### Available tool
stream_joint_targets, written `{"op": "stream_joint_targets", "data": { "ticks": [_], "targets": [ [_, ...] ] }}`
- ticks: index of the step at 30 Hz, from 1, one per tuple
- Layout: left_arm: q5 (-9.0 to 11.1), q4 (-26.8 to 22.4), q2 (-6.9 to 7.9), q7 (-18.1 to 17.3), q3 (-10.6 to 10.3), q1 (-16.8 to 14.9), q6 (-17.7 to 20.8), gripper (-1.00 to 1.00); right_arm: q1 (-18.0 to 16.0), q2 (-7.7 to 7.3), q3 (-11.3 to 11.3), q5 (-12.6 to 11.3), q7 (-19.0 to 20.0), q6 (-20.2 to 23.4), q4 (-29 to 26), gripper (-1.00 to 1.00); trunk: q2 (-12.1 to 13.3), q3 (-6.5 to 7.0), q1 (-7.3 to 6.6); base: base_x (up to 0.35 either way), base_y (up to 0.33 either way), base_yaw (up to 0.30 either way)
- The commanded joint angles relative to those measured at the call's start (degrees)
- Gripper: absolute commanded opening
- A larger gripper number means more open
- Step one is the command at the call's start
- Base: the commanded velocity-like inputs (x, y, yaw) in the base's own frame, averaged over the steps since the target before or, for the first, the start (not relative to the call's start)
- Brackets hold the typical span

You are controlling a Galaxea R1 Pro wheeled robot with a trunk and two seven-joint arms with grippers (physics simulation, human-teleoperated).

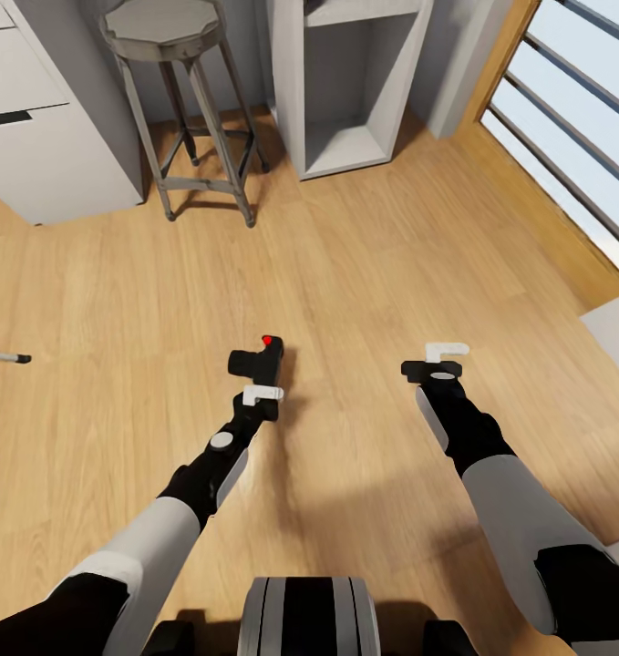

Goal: Attach the digital camera to the camera tripod in the bedroom.

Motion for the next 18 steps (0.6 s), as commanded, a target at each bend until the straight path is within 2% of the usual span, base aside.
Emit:
{"op": "stream_joint_targets", "data": {
  "ticks": [1,5,9,10,11,13,18],
  "targets": [
    [0.16,-0.74,0.01,-0.1,-0.03,-0.01,-0.05,-1.0,-0.02,-0.09,0.35,-0.38,-0.49,0.33,-0.08,1.0,-0.01,0.06,0.0,0.0,0.0,0.0],
    [0.16,-4.97,0.02,-0.04,-0.02,0.03,2.01,-1.0,-0.02,-0.09,0.35,-0.4,-0.49,0.33,-0.08,1.0,-0.01,0.43,0.0,0.0,0.0,0.0],
    [0.2,-9.94,0.01,-0.03,-0.01,0.06,6.9,-1.0,-0.02,-0.09,0.35,-0.35,-0.49,0.33,-0.08,1.0,-0.01,0.81,0.0,0.0,0.0,0.0],
    [0.23,-11.68,-0.02,-0.04,-0.01,0.07,9.57,-1.0,-0.02,-0.09,0.35,-0.34,-0.49,0.33,-0.08,1.0,-0.01,0.9,0.0,0.0,0.0,0.0],
    [0.26,-16.12,-0.05,-0.09,-0.06,0.07,18.52,-1.0,-0.02,-0.09,0.35,-0.33,-0.49,0.33,-0.08,1.0,-0.01,0.99,0.0,0.0,0.0,0.0],
    [0.31,-20.45,-0.02,-0.47,-0.05,0.07,25.65,-1.0,-0.02,-0.09,0.35,-0.32,-0.49,0.33,-0.08,1.0,-0.01,1.18,0.0,0.0,0.0,0.0],
    [0.38,-25.14,0.02,-1.83,-0.02,0.14,29.44,-1.0,-0.02,-0.09,0.35,-0.32,-0.54,-0.75,-0.08,1.0,-0.01,1.64,0.0,0.0,0.0,0.0]
  ]
}}
